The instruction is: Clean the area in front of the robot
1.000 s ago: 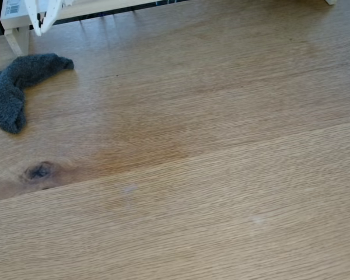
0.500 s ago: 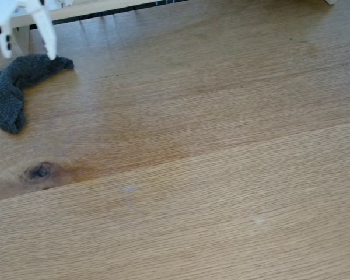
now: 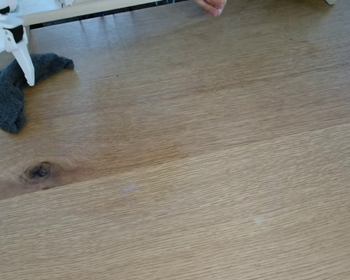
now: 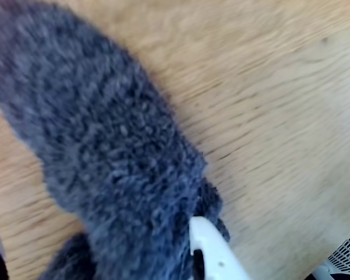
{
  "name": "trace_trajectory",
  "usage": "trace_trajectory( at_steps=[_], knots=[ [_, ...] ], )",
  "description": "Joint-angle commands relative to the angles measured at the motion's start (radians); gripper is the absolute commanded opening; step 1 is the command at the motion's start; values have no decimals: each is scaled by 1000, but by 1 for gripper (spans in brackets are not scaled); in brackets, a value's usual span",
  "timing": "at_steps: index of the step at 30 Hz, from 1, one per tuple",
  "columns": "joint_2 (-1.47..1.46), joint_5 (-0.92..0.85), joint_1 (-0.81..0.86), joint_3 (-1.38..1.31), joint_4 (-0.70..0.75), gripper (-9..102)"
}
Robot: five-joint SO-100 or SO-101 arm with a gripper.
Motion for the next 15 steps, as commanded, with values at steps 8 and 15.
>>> trace_trajectory(
  at_steps=[8,15],
  knots=[
    [-242,-150,58,-69,-245,24],
    [-322,-209,38,-69,-281,5]
  ],
)
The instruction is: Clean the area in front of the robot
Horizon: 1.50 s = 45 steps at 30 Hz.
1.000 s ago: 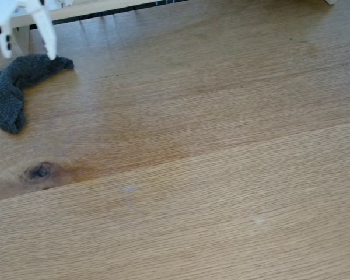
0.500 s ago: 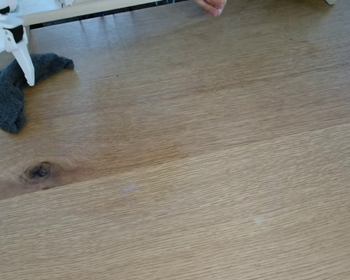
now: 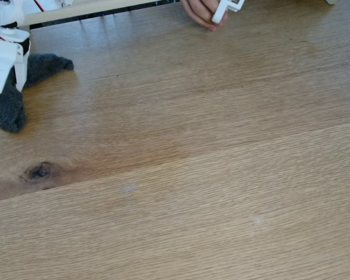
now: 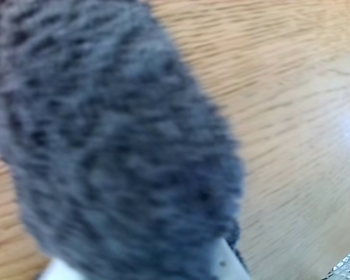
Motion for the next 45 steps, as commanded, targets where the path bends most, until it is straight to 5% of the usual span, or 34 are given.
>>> trace_trajectory(
  at_steps=[1,10,18,23,33,45],
  knots=[
    [-21,-23,0,-29,-26,2],
    [179,146,-67,-15,-32,0],
    [850,333,-457,-28,469,0],
    [991,377,-784,-29,574,0],
    [565,581,-1178,-225,345,0],
    [-229,683,-1207,-1146,394,0]
  ],
)
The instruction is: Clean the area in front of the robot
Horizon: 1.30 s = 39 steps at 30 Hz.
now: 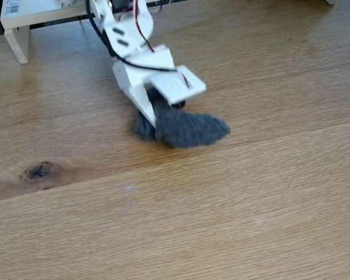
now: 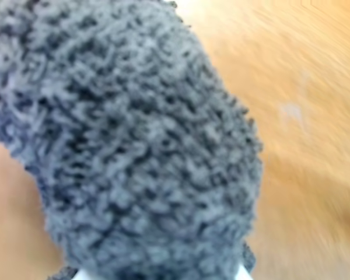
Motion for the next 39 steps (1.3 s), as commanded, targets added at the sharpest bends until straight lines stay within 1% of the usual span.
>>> trace_trajectory(
  at_steps=[1,4,7,10,12,16,21,28,31,34,39],
  knots=[
    [-138,20,34,-440,9,0],
    [-268,21,75,-618,38,0],
    [-407,-17,104,-764,64,0],
    [-523,-60,143,-861,100,0],
    [-583,-63,183,-905,160,0],
    [-627,-40,285,-922,295,0],
    [-612,14,403,-922,448,0],
    [-589,103,509,-922,644,0],
    [-566,117,515,-922,721,0],
    [-520,117,479,-922,776,0],
    [-328,133,310,-922,861,0]
  ],
)
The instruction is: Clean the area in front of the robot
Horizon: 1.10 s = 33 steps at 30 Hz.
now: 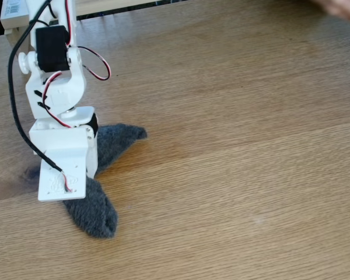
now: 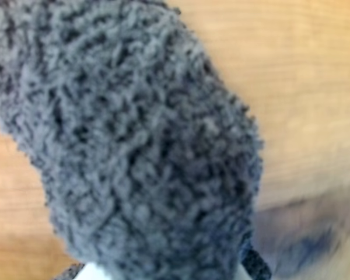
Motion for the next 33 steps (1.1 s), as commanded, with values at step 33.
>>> trace_trajectory(
  at_steps=[33],
  knots=[
    [-259,-480,-23,-31,-862,0]
  ],
)
